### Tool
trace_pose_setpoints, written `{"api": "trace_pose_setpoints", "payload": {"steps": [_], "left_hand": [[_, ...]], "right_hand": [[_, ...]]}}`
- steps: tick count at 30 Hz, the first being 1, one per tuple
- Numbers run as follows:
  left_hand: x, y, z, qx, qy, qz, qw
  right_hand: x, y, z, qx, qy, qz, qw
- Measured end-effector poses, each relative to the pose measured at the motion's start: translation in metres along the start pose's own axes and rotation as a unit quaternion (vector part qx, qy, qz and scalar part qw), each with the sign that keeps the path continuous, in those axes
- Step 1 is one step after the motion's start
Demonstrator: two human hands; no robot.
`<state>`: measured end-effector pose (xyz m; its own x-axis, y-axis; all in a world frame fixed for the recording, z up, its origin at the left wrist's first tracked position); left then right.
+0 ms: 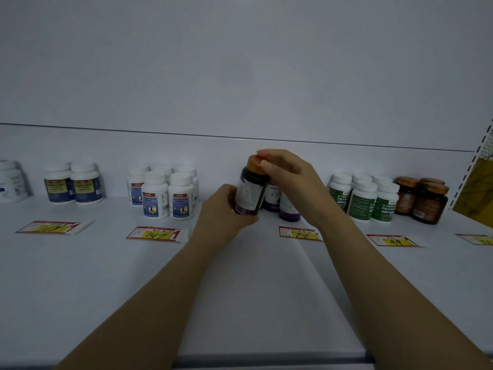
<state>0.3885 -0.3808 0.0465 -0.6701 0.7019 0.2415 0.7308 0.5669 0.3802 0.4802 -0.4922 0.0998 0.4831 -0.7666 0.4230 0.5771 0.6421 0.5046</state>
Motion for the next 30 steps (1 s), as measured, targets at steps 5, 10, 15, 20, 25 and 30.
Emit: {"api": "trace_pose_setpoints", "payload": {"steps": [5,10,15,20,25,30], "left_hand": [[0.003,0.001,0.000,-0.017,0.005,-0.020,1.000],[0.003,0.002,0.000,-0.020,0.022,-0.019,0.999],[0.003,0.002,-0.001,-0.019,0.025,-0.019,0.999],[0.001,0.001,-0.001,-0.010,0.044,-0.011,0.999],[-0.001,-0.001,-0.003,-0.008,0.045,0.000,0.999],[-0.002,-0.002,-0.004,0.001,0.048,0.003,0.999]], "right_hand": [[-0.008,-0.003,0.011,0.034,-0.017,0.027,0.999],[-0.009,-0.002,0.009,0.027,-0.021,0.029,0.999],[-0.008,0.000,0.005,0.021,-0.017,0.024,0.999],[-0.007,0.001,0.001,0.003,-0.010,0.016,1.000],[-0.003,0.003,-0.005,-0.025,0.001,0.005,1.000],[-0.002,0.005,-0.010,-0.049,0.008,0.006,0.999]]}}
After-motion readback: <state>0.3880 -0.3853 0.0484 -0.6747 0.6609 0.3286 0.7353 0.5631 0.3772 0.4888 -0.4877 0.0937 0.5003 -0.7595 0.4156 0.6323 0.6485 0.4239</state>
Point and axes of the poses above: each hand's wrist, its own y-axis towards the middle knuckle, its own x-axis out of the back of the hand, z = x × y, the point moved 6 cm from there along y, towards the middle knuckle, and after that the axes turned 15 degrees about -y, right-handed, at the moved point
